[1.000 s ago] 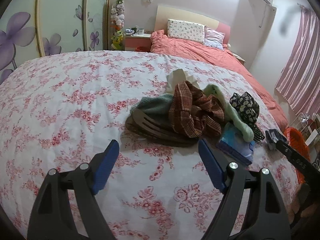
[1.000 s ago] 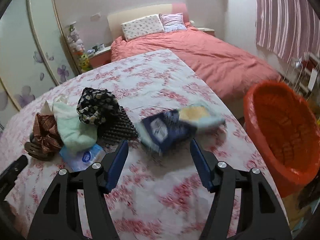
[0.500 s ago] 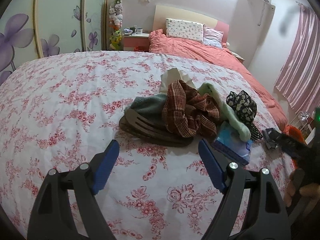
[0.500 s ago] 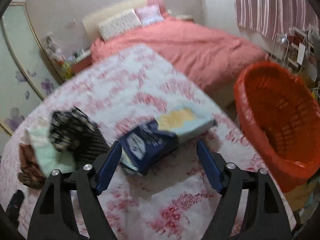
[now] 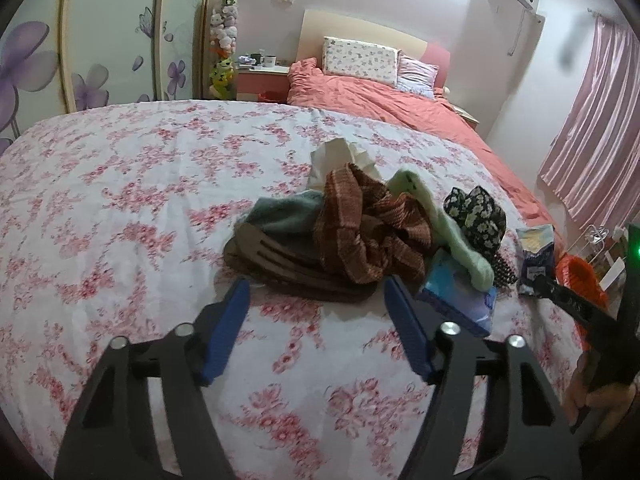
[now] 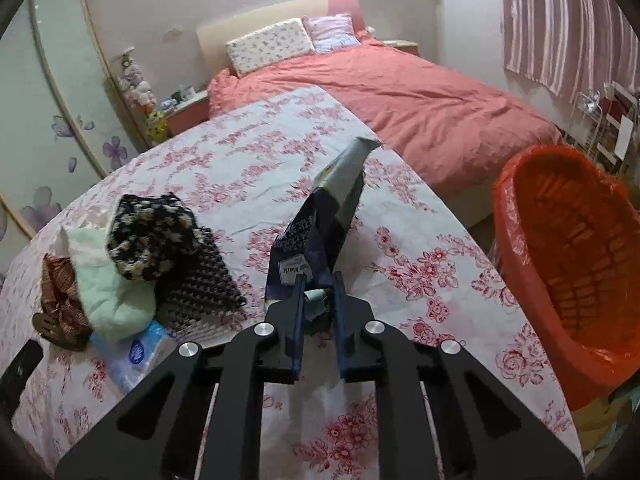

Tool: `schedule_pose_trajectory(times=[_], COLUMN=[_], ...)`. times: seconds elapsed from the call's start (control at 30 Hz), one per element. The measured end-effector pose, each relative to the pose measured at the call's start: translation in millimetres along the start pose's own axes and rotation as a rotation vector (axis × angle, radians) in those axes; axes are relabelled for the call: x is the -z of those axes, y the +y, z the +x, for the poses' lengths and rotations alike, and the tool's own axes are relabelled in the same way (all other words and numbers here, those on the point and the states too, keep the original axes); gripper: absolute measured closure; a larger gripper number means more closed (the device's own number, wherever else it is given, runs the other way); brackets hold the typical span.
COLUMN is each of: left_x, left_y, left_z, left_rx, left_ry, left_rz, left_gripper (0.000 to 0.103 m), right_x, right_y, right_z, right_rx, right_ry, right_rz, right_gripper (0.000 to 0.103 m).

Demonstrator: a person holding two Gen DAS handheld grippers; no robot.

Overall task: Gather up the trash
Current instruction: 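Grasp the blue snack bag with the right tool while the left tool grasps the plaid cloth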

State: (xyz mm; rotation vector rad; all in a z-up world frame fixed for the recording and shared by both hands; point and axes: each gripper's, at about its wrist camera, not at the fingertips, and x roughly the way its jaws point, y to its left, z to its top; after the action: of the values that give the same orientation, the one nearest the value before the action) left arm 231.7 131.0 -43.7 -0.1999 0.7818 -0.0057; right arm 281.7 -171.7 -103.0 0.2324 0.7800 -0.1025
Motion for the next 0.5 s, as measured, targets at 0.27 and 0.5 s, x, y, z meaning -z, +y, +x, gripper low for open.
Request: schedule_pose_trajectory(times=[0.27, 0.5], left_x=[-21, -30], left_y=[-22, -27], left_z=[24, 46], left_rx=[-0.010, -0.059], left_ry=[-0.003, 0.015], left_rz=[0.034, 0.040], left_gripper=[0.055, 0.065], right_x=[0, 1], right_y=[-2, -8], right_z=[-6, -8], right_rx=[-0.035, -0.049], right_ry=[-0.010, -0.008], right_rz=[-0.009, -0.004], right_gripper=[0.090, 0.090])
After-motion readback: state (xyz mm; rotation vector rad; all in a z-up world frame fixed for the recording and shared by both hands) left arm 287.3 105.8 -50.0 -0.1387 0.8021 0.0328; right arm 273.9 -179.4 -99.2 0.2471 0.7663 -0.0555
